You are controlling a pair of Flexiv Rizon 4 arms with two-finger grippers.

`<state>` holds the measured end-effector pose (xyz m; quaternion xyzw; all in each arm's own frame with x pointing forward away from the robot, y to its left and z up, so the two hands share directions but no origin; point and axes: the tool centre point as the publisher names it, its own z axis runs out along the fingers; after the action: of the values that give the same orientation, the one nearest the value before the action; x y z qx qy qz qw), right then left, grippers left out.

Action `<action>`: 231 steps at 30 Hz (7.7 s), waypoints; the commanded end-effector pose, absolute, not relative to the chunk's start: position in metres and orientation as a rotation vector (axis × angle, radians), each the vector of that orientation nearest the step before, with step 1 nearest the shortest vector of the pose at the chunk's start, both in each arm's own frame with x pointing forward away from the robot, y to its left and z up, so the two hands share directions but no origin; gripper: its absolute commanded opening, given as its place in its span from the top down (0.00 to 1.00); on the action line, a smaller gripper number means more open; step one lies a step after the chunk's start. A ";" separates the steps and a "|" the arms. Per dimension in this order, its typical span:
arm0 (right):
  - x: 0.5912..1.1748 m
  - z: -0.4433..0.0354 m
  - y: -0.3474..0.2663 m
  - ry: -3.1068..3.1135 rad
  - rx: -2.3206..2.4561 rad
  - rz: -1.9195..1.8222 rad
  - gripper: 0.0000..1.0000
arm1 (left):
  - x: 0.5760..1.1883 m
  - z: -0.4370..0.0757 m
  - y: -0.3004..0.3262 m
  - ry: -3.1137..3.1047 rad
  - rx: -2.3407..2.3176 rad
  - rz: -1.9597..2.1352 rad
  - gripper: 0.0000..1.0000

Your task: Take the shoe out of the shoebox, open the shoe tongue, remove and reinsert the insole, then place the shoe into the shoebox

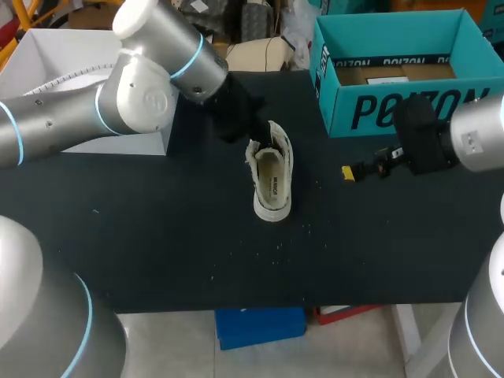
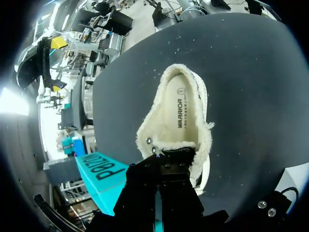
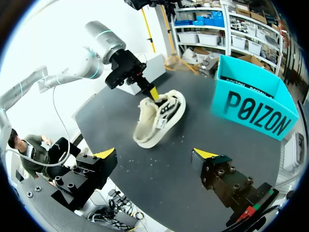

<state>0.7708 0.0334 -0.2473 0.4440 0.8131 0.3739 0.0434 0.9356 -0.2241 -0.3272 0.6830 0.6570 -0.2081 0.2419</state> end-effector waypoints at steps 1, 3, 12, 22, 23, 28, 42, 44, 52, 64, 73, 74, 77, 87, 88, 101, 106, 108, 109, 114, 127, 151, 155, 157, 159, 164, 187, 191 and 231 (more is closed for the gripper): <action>0.772 -0.247 0.035 2.488 1.359 1.140 0.00 | 0.924 -0.333 -0.226 1.803 1.871 -0.558 1.00; 0.772 -0.247 0.035 2.488 1.359 1.140 0.00 | 0.922 -0.338 -0.228 1.811 1.875 -0.576 1.00; 0.772 -0.247 0.035 2.488 1.359 1.140 0.00 | 0.926 -0.311 -0.219 1.771 1.843 -0.572 1.00; 0.772 -0.247 0.035 2.488 1.359 1.140 0.00 | 0.941 -0.316 -0.199 1.831 1.892 -0.368 1.00; 0.772 -0.247 0.035 2.488 1.359 1.140 0.00 | 0.941 -0.320 -0.199 1.838 1.891 -0.367 1.00; 0.772 -0.247 0.035 2.488 1.359 1.140 0.00 | 0.943 -0.343 -0.198 1.870 1.939 -0.327 1.00; 0.772 -0.247 0.035 2.488 1.359 1.140 0.00 | 0.939 -0.373 -0.210 1.868 1.994 -0.339 1.00; 0.772 -0.247 0.035 2.488 1.359 1.140 0.00 | 0.934 -0.377 -0.210 1.875 1.994 -0.353 1.00; 0.772 -0.247 0.035 2.488 1.359 1.140 0.00 | 0.909 -0.356 -0.196 1.919 2.070 -0.350 1.00; 0.772 -0.247 0.035 2.488 1.359 1.140 0.00 | 0.884 -0.311 -0.159 2.215 1.946 -0.556 0.00; 0.772 -0.247 0.035 2.488 1.359 1.140 0.00 | 0.882 -0.307 -0.142 2.327 1.851 -0.428 0.00; 0.772 -0.247 0.035 2.488 1.359 1.140 0.00 | 0.882 -0.307 -0.142 2.327 1.851 -0.428 0.00; 0.772 -0.247 0.035 2.488 1.359 1.140 0.00 | 0.882 -0.307 -0.142 2.327 1.851 -0.428 0.00; 0.772 -0.247 0.035 2.488 1.359 1.140 0.00 | 0.882 -0.307 -0.142 2.327 1.851 -0.428 0.00; 0.772 -0.247 0.035 2.488 1.359 1.140 0.00 | 0.882 -0.307 -0.142 2.327 1.851 -0.428 0.00; 0.772 -0.247 0.035 2.488 1.359 1.140 0.00 | 0.882 -0.307 -0.142 2.327 1.851 -0.428 0.00; 0.772 -0.247 0.035 2.488 1.359 1.140 0.00 | 0.882 -0.307 -0.142 2.327 1.851 -0.428 0.00; 0.772 -0.247 0.035 2.488 1.359 1.140 0.00 | 0.882 -0.307 -0.142 2.327 1.851 -0.428 0.00; 0.772 -0.247 0.035 2.488 1.359 1.140 0.00 | 0.882 -0.307 -0.142 2.327 1.851 -0.428 0.00; 0.772 -0.247 0.035 2.488 1.359 1.140 0.00 | 0.882 -0.307 -0.142 2.327 1.851 -0.428 0.00; 0.772 -0.247 0.035 2.488 1.359 1.140 0.00 | 0.896 -0.312 -0.138 2.300 1.884 -0.416 0.00; 0.772 -0.247 0.035 2.488 1.359 1.140 0.00 | 0.925 -0.381 -0.162 2.250 1.910 -0.280 0.35; 0.772 -0.247 0.035 2.488 1.359 1.140 0.00 | 0.929 -0.391 -0.162 2.263 1.923 -0.279 0.35; 0.772 -0.247 0.035 2.488 1.359 1.140 0.00 | 0.930 -0.395 -0.164 2.271 1.926 -0.267 0.35; 0.772 -0.247 0.035 2.488 1.359 1.140 0.00 | 0.932 -0.397 -0.167 2.269 1.923 -0.256 0.35; 0.772 -0.247 0.035 2.488 1.359 1.140 0.00 | 0.938 -0.401 -0.174 2.273 1.911 -0.257 0.50; 0.772 -0.247 0.035 2.488 1.359 1.140 0.00 | 0.942 -0.421 -0.185 2.244 1.917 -0.112 1.00; 0.772 -0.247 0.035 2.488 1.359 1.140 0.00 | 0.939 -0.410 -0.181 2.225 1.956 -0.114 1.00; 0.772 -0.247 0.035 2.488 1.359 1.140 0.00 | 0.989 -0.198 -0.076 2.758 0.378 -0.023 1.00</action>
<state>0.7708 0.0334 -0.2473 0.4439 0.8132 0.3739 0.0433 0.9922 -0.0938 -0.1993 0.2395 0.9564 -0.0052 0.1671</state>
